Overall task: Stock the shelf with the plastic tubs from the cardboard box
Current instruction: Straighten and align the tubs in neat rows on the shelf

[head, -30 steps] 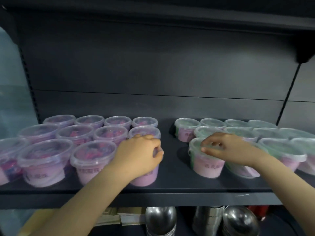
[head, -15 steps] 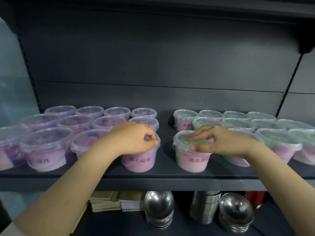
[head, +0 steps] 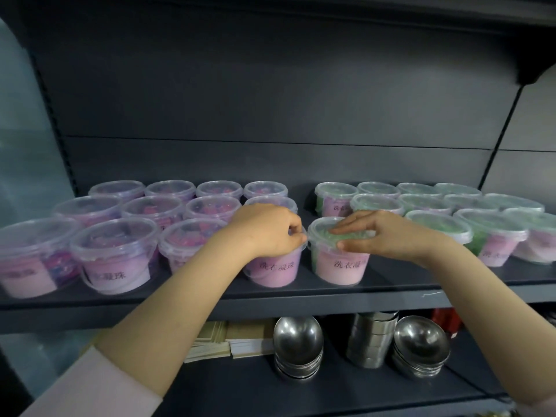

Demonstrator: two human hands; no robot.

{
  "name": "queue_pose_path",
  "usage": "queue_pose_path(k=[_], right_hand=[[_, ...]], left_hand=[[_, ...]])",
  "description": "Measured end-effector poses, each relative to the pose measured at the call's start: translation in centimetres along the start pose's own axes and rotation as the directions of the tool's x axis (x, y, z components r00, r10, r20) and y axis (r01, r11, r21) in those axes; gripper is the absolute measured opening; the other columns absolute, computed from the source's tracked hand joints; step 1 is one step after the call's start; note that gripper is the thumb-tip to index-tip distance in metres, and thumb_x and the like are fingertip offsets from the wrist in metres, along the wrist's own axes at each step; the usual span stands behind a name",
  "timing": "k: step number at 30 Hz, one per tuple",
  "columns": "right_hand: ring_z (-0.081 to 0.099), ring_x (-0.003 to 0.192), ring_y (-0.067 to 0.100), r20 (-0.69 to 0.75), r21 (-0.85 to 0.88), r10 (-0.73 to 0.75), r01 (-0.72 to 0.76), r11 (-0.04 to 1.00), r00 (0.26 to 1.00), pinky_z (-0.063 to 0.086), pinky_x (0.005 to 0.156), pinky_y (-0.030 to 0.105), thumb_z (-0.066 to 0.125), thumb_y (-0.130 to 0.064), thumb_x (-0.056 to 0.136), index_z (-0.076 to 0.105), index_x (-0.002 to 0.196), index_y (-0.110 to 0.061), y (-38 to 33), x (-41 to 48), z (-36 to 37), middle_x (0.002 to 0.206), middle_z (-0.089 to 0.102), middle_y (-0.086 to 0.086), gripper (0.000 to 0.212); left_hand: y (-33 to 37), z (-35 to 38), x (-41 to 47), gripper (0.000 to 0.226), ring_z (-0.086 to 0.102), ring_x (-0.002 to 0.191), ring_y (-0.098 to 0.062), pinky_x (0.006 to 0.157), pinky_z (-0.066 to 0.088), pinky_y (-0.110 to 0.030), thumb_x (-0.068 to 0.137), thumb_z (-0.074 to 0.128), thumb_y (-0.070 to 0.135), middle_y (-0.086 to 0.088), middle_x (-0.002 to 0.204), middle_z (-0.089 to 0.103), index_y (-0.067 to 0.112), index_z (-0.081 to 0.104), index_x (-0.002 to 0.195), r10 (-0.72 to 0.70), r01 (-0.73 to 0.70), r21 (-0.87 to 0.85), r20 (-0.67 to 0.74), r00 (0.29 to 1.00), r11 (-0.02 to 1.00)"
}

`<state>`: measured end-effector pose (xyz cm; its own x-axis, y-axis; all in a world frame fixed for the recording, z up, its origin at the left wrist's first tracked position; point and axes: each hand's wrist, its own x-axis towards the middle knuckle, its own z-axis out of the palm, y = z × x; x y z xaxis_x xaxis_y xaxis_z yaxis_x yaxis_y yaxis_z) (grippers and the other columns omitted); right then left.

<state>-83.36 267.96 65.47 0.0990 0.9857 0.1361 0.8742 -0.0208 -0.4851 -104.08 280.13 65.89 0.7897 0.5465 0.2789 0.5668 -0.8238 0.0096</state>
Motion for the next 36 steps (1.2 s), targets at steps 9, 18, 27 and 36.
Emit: queue_pose_path(k=[9, 18, 27, 36], right_hand=[[0.044, 0.124, 0.0, 0.063, 0.053, 0.08, -0.084, 0.995, 0.995, 0.026, 0.094, 0.006, 0.074, -0.032, 0.082, 0.069, 0.117, -0.029, -0.7, -0.4, 0.0, 0.13, 0.055, -0.014, 0.036], [0.054, 0.114, -0.002, 0.056, 0.105, 0.034, -0.04, 0.994, 0.998, 0.04, 0.095, 0.015, 0.072, -0.039, 0.08, 0.062, 0.125, -0.036, -1.1, -0.3, -0.5, 0.127, 0.057, -0.02, 0.046], [0.053, 0.121, 0.016, -0.16, -0.209, 0.18, -0.211, 0.955, 0.971, 0.037, 0.102, 0.029, 0.049, -0.05, 0.093, 0.061, 0.126, -0.033, 6.7, 3.4, -6.2, 0.135, 0.056, -0.008, 0.039], [0.049, 0.124, 0.016, 0.021, -0.279, 0.19, -0.177, 0.944, 0.982, 0.032, 0.106, 0.027, 0.047, -0.05, 0.094, 0.067, 0.12, -0.029, 9.7, 6.1, -6.2, 0.133, 0.055, -0.002, 0.039]], left_hand=[[0.3, 0.1, -0.5, 0.031, 0.047, 0.078, -0.014, 0.05, 0.019, -0.025, 0.09, 0.042, 0.055, 0.016, 0.075, 0.051, 0.037, 0.065, 0.099, 0.037, -0.037, 0.0, -0.03, 0.999, 0.999], [-0.4, -0.7, -0.4, 0.031, 0.046, 0.066, -0.005, 0.051, 0.026, -0.024, 0.092, 0.04, 0.053, 0.019, 0.07, 0.051, 0.034, 0.064, 0.084, 0.031, -0.024, -0.063, 0.107, 0.994, 0.998], [-1.9, -1.4, 3.8, 0.031, 0.055, 0.076, -0.008, 0.06, 0.036, -0.008, 0.1, 0.037, 0.026, 0.012, 0.082, 0.06, 0.015, 0.066, 0.097, -0.102, 0.109, -0.245, 0.04, 0.994, 0.963], [-2.3, 3.1, 4.3, 0.043, 0.047, 0.123, -0.025, 0.095, 0.038, -0.035, 0.102, 0.026, 0.035, -0.006, 0.145, 0.043, 0.022, 0.037, 0.141, -0.205, 0.222, -0.092, 0.161, 0.965, 0.971]])
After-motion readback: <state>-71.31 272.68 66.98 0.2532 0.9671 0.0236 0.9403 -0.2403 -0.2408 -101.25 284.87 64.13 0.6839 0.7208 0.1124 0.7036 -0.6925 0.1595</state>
